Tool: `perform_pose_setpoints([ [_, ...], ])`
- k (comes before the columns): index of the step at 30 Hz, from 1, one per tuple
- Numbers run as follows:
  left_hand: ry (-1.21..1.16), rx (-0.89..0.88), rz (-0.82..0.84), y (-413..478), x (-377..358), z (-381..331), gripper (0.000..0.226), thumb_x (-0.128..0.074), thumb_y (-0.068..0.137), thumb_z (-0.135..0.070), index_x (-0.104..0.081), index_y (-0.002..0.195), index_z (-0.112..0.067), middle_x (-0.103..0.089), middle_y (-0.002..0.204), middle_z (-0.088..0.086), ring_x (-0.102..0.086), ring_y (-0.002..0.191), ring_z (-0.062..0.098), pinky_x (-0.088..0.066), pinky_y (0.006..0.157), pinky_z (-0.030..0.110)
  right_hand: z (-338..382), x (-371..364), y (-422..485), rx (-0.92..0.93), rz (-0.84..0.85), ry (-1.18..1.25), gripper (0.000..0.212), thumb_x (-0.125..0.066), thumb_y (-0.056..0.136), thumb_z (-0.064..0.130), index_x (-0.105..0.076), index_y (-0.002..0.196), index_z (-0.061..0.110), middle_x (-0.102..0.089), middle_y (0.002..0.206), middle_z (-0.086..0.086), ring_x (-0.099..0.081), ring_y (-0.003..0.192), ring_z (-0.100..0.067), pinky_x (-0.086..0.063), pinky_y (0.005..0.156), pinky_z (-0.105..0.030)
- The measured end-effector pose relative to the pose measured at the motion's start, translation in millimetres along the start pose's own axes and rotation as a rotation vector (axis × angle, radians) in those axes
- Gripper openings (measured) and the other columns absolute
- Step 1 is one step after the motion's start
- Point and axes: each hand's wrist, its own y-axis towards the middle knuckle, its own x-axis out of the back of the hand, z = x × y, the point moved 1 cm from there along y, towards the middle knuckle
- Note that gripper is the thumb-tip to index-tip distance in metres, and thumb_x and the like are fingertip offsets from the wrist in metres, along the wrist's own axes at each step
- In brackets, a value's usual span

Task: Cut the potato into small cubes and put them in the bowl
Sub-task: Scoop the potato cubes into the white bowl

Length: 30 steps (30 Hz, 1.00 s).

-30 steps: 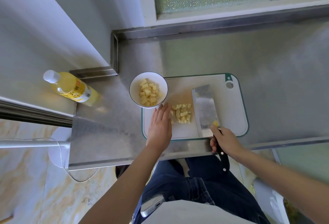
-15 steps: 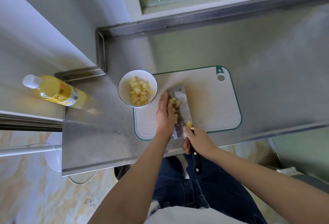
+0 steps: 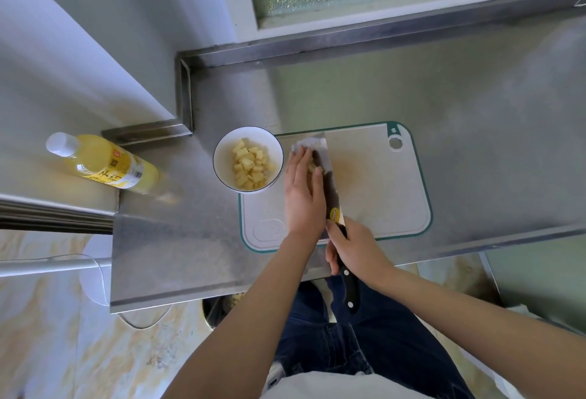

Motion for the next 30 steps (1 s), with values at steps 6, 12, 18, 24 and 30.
perform_pose_setpoints([
  [6, 0.101, -0.13, -0.145, 38, 28, -19, 0.038, -0.041, 0.094, -0.02, -0.054, 0.126, -0.005, -0.047, 0.139, 0.011, -0.037, 0.134, 0.022, -0.018, 0.108, 0.008, 45, -9, 18, 0.118, 0.025, -0.03, 0.03, -0.035, 0.1, 0.021, -0.05, 0.08, 0.004, -0.058, 0.047, -0.001, -0.05, 0.033, -0.015, -0.047, 0.046, -0.027],
  [12, 0.191, -0.08, -0.263, 64, 54, -8, 0.028, -0.053, 0.092, -0.018, -0.06, 0.116, -0.007, -0.053, 0.13, 0.007, -0.047, 0.124, 0.021, -0.022, 0.092, -0.002, 71, -26, 38, 0.121, 0.098, -0.056, 0.029, -0.035, 0.098, 0.016, -0.049, 0.074, 0.009, -0.056, 0.044, 0.001, -0.047, 0.03, -0.012, -0.046, 0.042, -0.025],
  [18, 0.238, -0.093, -0.238, 72, 66, 6, 0.018, -0.05, 0.09, -0.008, -0.062, 0.103, -0.003, -0.058, 0.113, 0.008, -0.056, 0.105, 0.023, -0.032, 0.076, 0.004, 69, -30, 43, 0.074, 0.094, -0.045, 0.034, -0.036, 0.097, 0.016, -0.04, 0.064, 0.011, -0.056, 0.049, -0.007, -0.046, 0.032, -0.017, -0.044, 0.044, -0.028],
  [24, 0.371, -0.034, -0.22, 68, 75, 24, 0.022, -0.039, 0.093, -0.003, -0.058, 0.103, 0.0, -0.06, 0.107, 0.015, -0.051, 0.104, 0.031, -0.037, 0.092, 0.029, 59, -26, 41, 0.046, 0.095, -0.08, 0.034, -0.037, 0.095, 0.014, -0.037, 0.062, 0.011, -0.053, 0.041, 0.0, -0.047, 0.034, -0.02, -0.044, 0.043, -0.027],
  [30, 0.397, -0.076, -0.172, 60, 79, 16, 0.046, -0.025, 0.093, -0.021, -0.051, 0.126, -0.001, -0.052, 0.132, 0.014, -0.039, 0.13, 0.032, -0.024, 0.11, 0.032, 57, -5, 37, 0.049, 0.081, -0.112, 0.034, -0.037, 0.098, 0.017, -0.041, 0.065, 0.01, -0.053, 0.04, 0.001, -0.046, 0.031, -0.013, -0.046, 0.043, -0.022],
])
